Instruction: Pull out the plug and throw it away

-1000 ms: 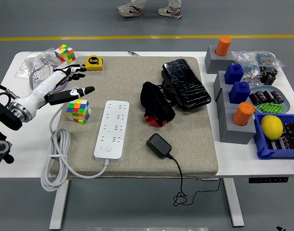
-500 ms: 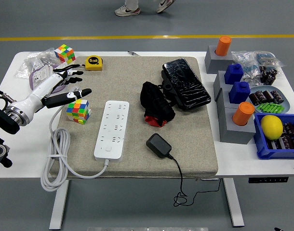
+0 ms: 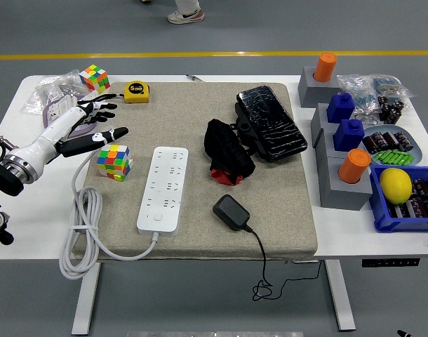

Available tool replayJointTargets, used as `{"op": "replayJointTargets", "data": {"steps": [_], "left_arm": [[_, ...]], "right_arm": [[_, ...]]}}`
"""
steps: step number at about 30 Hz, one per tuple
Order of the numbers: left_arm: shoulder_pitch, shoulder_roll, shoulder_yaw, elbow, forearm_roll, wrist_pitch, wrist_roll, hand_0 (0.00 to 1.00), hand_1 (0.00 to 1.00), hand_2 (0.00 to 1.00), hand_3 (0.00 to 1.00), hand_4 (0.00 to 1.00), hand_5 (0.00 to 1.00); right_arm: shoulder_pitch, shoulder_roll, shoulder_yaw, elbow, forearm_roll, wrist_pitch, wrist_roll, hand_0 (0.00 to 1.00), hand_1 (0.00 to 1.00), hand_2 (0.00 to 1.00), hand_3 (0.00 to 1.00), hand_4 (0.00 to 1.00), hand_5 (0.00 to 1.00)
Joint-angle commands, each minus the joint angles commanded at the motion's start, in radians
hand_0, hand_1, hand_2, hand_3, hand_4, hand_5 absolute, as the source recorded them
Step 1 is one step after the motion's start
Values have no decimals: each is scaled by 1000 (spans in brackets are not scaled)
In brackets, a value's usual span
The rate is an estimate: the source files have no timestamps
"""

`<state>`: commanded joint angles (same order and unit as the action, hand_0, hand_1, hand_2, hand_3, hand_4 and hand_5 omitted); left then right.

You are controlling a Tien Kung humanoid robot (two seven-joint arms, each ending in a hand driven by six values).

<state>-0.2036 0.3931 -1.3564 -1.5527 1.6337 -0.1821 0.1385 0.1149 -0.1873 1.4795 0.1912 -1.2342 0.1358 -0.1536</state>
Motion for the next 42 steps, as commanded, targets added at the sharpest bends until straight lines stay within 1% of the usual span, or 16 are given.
{"op": "replayJointTargets", "data": {"steps": [6,11,17,26,35,42], "left_arm": [[-26,-4,14,7,-5,-2,-7,841,832,826,857,998,804],[-33,-2,18,7,-6,-4,-5,841,830,823,852,998,801],[-26,3,18,2,-6,-6,-4,839,828,824,851,998,800],[-7,2,16,-5,-8,-9,1,836,824,825,851,998,798],[15,-7,8,3,-9,-12,7,828,820,823,859,998,789],[15,-1,16,-1,-9,-14,11,819,816,822,861,998,784]], "right_arm": [[2,-6,5,0,-3,1,0,637,676,683,598,998,473],[6,-6,7,1,-3,0,1,637,676,683,599,998,473],[5,1,22,1,-12,-1,2,638,676,683,599,998,475],[-4,6,38,1,-26,-4,1,639,676,682,599,998,475],[-13,13,39,-3,-35,-5,0,638,676,683,599,998,476],[-14,16,38,-3,-32,-6,0,638,676,683,599,998,477]]}}
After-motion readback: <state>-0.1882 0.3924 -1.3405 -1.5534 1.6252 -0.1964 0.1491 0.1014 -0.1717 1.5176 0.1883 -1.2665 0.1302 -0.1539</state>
